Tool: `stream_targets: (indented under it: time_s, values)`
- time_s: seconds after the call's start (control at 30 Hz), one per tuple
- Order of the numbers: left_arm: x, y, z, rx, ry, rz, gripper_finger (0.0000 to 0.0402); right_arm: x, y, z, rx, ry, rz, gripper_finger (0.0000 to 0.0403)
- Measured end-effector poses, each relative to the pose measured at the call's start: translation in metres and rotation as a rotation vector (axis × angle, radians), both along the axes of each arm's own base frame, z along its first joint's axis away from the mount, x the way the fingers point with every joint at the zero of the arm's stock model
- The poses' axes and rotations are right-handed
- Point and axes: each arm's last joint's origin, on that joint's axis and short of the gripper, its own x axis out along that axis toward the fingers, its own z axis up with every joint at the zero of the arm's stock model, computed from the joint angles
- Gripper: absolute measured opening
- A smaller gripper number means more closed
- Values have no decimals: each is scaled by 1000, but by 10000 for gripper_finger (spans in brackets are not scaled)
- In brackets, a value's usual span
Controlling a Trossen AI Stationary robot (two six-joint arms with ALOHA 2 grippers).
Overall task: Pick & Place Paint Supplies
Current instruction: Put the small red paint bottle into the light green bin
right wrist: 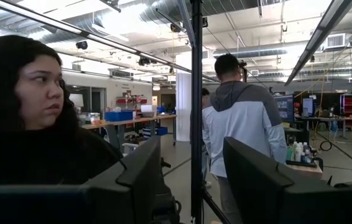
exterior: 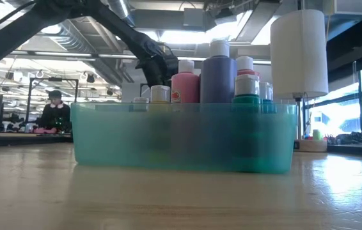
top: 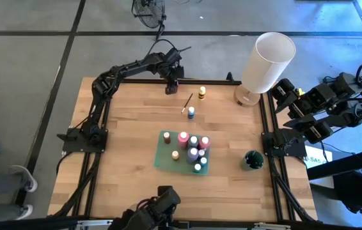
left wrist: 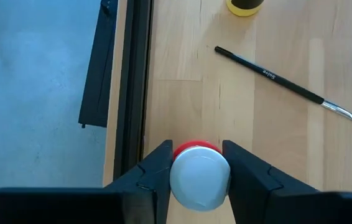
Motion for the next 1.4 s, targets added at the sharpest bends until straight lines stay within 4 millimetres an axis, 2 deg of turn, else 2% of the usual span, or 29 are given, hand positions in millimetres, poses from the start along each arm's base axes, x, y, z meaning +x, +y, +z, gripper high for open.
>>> stream_targets:
  time_s: [0.2,0.33,0.47,0.6,0.83,1.03,1.2,1.4]
  values:
    - [-4,-6,8,-22,85,28,115,0,0,0,0,0,0,178]
    - [-2,-15,26,-25,115,14,115,0,0,-1,-2,7,0,178]
    - [0,-32,54,8,78,-16,115,1,0,-2,-6,25,0,178]
    - [-3,-53,91,66,9,-11,115,1,0,-2,-6,27,0,178]
    - [-24,-93,158,139,-150,18,115,-6,-1,0,-1,-3,0,178]
    - [-44,-115,197,177,-274,49,115,-20,-4,3,-49,-81,-26,178]
    - [-57,-123,213,169,-332,89,115,-32,-10,4,-88,-132,-147,178]
    - [-54,-135,217,93,-376,156,115,-43,-18,0,-17,-74,-311,178]
